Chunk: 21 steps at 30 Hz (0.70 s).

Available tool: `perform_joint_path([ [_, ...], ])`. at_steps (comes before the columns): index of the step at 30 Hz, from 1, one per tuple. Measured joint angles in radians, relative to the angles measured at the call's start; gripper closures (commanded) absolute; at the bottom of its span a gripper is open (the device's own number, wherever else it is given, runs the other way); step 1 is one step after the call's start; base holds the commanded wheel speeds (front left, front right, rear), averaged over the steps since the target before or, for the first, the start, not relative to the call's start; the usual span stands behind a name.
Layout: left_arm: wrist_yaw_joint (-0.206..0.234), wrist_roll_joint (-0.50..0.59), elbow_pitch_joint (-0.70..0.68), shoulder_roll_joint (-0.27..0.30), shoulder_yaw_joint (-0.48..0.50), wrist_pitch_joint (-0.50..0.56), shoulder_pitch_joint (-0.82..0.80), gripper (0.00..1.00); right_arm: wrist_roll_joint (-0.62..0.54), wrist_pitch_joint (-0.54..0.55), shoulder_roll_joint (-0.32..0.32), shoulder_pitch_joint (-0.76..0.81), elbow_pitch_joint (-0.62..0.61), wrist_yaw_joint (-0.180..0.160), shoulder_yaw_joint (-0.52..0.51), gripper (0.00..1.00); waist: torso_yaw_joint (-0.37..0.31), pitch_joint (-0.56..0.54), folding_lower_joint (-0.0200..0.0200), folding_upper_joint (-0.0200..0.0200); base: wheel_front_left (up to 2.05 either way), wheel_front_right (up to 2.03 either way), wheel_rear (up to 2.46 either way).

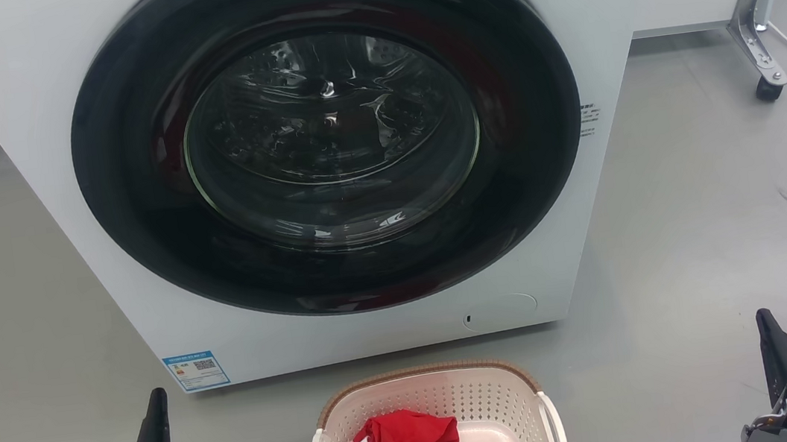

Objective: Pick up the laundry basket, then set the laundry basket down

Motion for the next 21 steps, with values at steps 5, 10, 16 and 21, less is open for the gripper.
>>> perform_joint_path([
  [5, 0.000, 0.000, 0.000, 0.000, 0.000, 0.000, 0.000, 1.00, 0.000, 0.000, 0.000, 0.000, 0.000, 0.000, 0.000, 1.00, 0.000, 0.000, 0.0000, 0.0000, 0.00, 0.00, 0.00],
  [10, 0.000, 0.000, 0.000, 0.000, 0.000, 0.000, 0.000, 1.00, 0.000, 0.000, 0.000, 0.000, 0.000, 0.000, 0.000, 1.00, 0.000, 0.000, 0.0000, 0.0000, 0.00, 0.00, 0.00],
  [16, 0.000, 0.000, 0.000, 0.000, 0.000, 0.000, 0.000, 1.00, 0.000, 0.000, 0.000, 0.000, 0.000, 0.000, 0.000, 1.00, 0.000, 0.000, 0.0000, 0.0000, 0.00, 0.00, 0.00],
  [21, 0.000, 0.000, 0.000, 0.000, 0.000, 0.000, 0.000, 1.00, 0.000, 0.000, 0.000, 0.000, 0.000, 0.000, 0.000, 1.00, 0.000, 0.000, 0.0000, 0.0000, 0.00, 0.00, 0.00],
])
